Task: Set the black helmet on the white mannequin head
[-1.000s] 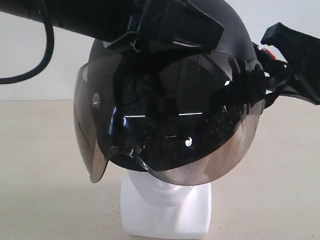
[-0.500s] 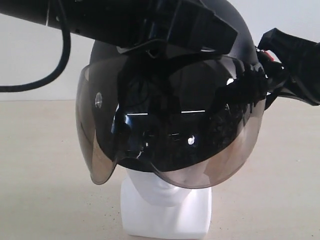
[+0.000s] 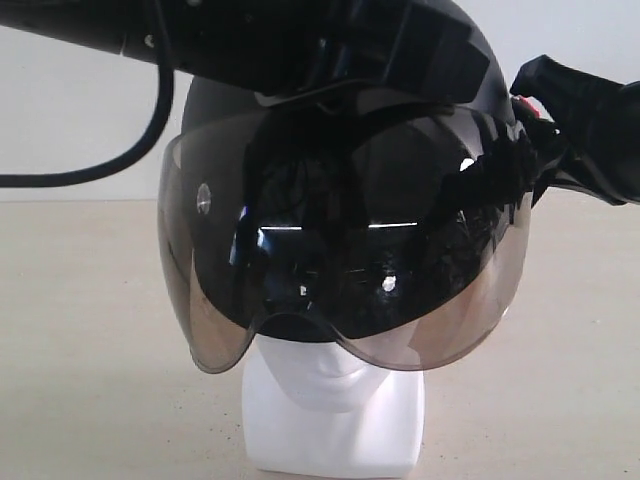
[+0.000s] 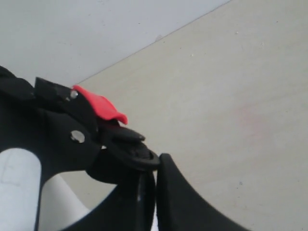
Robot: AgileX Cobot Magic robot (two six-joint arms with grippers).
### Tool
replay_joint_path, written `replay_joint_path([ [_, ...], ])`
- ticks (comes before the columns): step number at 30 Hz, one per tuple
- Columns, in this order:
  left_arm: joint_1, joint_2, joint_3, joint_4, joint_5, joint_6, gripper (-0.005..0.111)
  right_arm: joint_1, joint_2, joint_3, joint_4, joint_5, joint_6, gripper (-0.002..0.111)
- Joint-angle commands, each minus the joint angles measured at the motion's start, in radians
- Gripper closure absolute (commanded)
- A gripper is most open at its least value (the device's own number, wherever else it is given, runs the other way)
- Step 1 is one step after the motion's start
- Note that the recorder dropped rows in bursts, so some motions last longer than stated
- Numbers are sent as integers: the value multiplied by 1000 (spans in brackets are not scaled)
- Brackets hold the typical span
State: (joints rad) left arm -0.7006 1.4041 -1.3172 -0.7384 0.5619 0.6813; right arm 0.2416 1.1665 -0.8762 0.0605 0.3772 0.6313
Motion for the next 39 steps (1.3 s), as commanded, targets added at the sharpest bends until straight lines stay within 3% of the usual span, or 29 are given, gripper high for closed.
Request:
replay_joint_path([
  [1, -10, 55, 19, 2, 28, -38, 102, -103, 17, 5, -195, -70, -20, 108],
  [8, -10, 72, 19, 2, 13, -38, 102, -103, 17, 5, -142, -75, -22, 106],
  [10, -10, 72, 19, 2, 13, -38, 102, -103, 17, 3, -120, -78, -29, 97],
  [16, -10, 75, 19, 26, 13, -38, 102, -103, -24, -47, 61, -59, -203, 51],
  [18, -10, 75, 19, 26, 13, -38, 102, -103, -49, -67, 68, -37, -205, 46],
  [27, -10, 94, 19, 25, 11, -38, 102, -103, -197, -150, 71, 66, -219, 49],
  [33, -10, 90, 18, 23, -9, -34, 102, -103, -238, -189, 209, 131, -333, 50],
  [35, -10, 77, 18, 23, -35, -32, 102, -103, -238, -208, 292, 178, -432, 60],
  [39, -10, 31, 10, 23, -46, -32, 102, -103, -238, -211, 454, 190, -622, 95],
])
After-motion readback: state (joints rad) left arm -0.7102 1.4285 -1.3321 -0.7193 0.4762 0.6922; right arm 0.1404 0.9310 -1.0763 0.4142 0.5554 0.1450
